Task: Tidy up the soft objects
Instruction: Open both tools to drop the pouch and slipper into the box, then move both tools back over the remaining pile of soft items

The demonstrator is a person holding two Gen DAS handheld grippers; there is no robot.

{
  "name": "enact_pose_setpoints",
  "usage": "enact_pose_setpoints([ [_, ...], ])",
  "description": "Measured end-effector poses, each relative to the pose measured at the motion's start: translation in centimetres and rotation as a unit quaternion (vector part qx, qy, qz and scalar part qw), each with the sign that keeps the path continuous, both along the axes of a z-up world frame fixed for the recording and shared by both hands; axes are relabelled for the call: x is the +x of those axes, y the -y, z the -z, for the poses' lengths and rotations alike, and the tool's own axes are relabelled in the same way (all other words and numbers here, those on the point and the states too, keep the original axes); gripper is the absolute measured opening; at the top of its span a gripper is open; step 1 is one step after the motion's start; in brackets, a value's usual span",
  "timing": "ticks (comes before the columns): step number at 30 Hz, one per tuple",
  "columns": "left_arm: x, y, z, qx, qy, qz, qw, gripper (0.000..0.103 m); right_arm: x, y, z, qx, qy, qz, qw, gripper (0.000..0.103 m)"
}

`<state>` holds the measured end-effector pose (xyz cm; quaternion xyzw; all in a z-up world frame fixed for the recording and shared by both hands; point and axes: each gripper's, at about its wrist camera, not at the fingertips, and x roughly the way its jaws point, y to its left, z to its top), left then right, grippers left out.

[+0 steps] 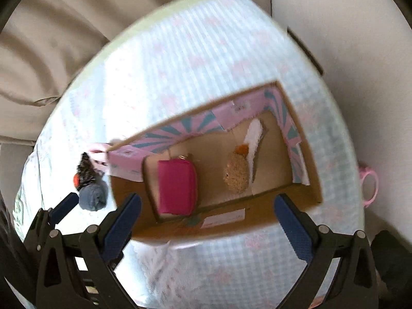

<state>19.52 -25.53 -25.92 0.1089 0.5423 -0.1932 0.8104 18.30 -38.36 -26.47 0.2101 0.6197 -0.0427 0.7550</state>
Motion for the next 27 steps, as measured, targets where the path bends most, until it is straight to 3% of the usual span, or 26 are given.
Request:
enact_pose_setpoints([
  [7, -3.4, -5.1, -7.1, -0.029, 0.051, -0.037, 0.9976, 0.102, -3.6, -3.6, -8.8, -0.050, 0.080, -0.036, 0.995, 0.102],
  [14, -8.5, -11.8, -13.8, -0.060, 0.126, -0.091, 0.9861, 0.102, -8.4, -8.5, -16.3, -0.097, 0.171, -0.083, 0.977, 0.103],
  [20, -12.9, -16.9, -17.1, -0.064, 0.171, -0.144, 0.9726, 0.102, -11.8, -11.8, -18.9, -0.116, 0.219, -0.098, 0.964, 0.103],
  [27, -16.1, -21.6, -17.2, -0.067, 0.170, -0.211, 0.9602, 0.103, -13.9, -14.6, -19.2, -0.119, 0.261, -0.145, 0.947, 0.103],
])
